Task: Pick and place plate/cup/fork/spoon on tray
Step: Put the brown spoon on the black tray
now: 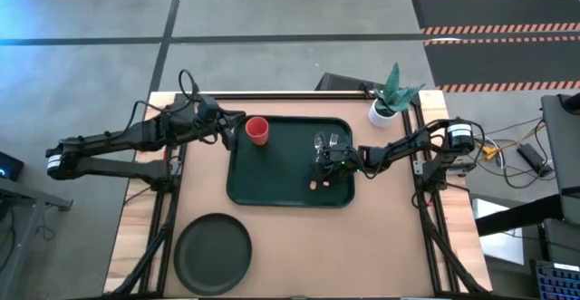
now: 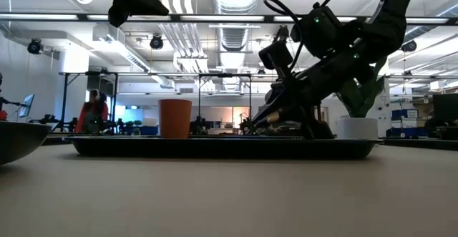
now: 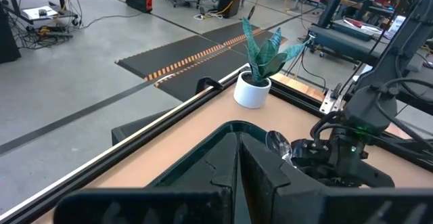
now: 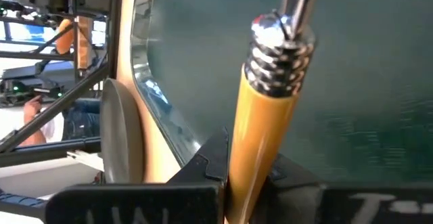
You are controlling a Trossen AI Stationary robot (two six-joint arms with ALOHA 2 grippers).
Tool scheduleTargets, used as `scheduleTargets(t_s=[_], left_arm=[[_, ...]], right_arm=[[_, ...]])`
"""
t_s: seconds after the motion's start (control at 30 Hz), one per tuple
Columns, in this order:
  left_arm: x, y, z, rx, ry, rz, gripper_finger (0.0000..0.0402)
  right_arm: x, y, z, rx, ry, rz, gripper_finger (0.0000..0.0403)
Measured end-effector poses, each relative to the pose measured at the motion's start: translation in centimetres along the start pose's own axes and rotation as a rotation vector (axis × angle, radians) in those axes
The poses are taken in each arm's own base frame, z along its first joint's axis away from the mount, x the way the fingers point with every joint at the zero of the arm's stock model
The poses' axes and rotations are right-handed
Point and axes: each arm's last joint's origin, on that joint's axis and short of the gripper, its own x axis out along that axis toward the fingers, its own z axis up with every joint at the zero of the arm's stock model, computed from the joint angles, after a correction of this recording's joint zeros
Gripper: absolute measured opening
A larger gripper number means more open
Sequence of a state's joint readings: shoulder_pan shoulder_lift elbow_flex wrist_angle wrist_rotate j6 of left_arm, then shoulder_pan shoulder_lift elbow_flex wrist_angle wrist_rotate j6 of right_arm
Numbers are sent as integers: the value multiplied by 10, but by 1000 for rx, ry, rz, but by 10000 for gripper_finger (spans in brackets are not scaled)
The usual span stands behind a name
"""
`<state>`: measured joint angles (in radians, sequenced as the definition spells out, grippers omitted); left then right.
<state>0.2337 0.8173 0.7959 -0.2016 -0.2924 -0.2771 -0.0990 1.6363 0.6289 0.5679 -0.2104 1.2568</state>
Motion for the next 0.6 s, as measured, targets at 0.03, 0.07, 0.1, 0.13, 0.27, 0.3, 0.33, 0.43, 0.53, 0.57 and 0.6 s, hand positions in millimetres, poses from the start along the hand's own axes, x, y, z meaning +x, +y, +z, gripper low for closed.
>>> scheduleTargets(t_s=[0.03, 0.07, 0.1, 0.13, 0.27, 0.3, 0.33, 0.43, 0.53, 0.57, 0.6], left_arm=[[0, 0, 0, 0, 0, 0, 0], [0, 0, 0, 0, 0, 0, 0], [0, 0, 0, 0, 0, 0, 0], [0, 0, 0, 0, 0, 0, 0], [0, 0, 0, 0, -1, 0, 0], [0, 0, 0, 0, -1, 0, 0], [0, 0, 0, 0, -1, 0, 0], [0, 0, 0, 0, 0, 0, 0], [0, 0, 0, 0, 0, 0, 0], [0, 0, 0, 0, 0, 0, 0], [0, 0, 0, 0, 0, 0, 0]], right_arm=[[0, 0, 0, 1, 1, -4, 10], [0, -1, 0, 3, 4, -11, 10], [0, -2, -1, 9, 6, -18, 10], [0, -2, -1, 13, 8, -24, 10], [0, -5, -2, 20, 16, -49, 10], [0, -5, -2, 19, 17, -51, 11], [0, -6, -2, 21, 19, -56, 11], [0, -6, -2, 22, 22, -63, 11], [0, -6, -2, 23, 24, -63, 11], [0, -6, -2, 25, 27, -63, 11], [0, -7, -2, 27, 28, -63, 11]])
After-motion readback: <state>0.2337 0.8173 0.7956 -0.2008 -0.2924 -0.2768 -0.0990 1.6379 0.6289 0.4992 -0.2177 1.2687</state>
